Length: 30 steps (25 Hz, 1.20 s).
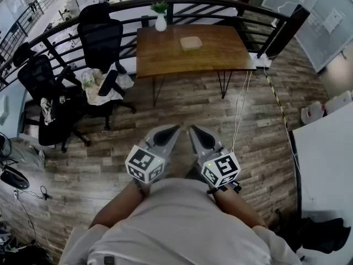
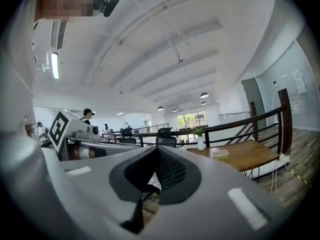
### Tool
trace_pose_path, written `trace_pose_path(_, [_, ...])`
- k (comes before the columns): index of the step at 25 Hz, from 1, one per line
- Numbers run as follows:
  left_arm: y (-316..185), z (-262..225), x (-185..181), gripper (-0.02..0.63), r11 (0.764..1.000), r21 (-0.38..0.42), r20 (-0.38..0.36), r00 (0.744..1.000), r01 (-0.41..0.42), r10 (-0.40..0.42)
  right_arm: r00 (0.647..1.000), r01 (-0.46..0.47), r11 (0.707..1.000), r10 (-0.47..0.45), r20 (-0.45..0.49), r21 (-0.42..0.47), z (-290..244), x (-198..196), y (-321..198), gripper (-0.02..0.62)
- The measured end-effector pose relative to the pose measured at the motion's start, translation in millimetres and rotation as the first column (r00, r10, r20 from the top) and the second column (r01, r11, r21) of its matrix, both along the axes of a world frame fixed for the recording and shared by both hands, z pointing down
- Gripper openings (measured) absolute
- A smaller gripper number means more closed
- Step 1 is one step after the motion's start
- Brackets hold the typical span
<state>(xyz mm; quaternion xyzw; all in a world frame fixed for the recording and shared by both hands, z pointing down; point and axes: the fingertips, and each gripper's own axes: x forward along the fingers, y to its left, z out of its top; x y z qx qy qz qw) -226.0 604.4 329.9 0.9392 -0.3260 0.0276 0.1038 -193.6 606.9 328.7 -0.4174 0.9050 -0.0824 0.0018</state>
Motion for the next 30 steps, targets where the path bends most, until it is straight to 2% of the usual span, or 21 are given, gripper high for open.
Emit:
trace_pose_path(16, [-8, 1, 24, 0.003, 1.0, -0.014, -0.01, 1.0, -0.021, 0.02, 1.0, -0.009, 1.0, 0.009, 0.022, -0.009, -1, 23, -6, 0.006])
trace_pose_path(24, [-22, 8, 63, 0.003, 0.999, -0.024, -0.004, 0.999, -0.042, 0.042, 1.0, -0.012, 1.0, 0.012, 0.026, -0.015, 7, 57, -21, 0.005])
trace_pose_path(30, [-64, 15, 109, 0.003, 0.999, -0.034, 0.007, 0.999, -0.033, 0.033, 0.999, -0.01, 1.0, 0.011, 0.047, -0.008, 8, 103, -63, 0.005])
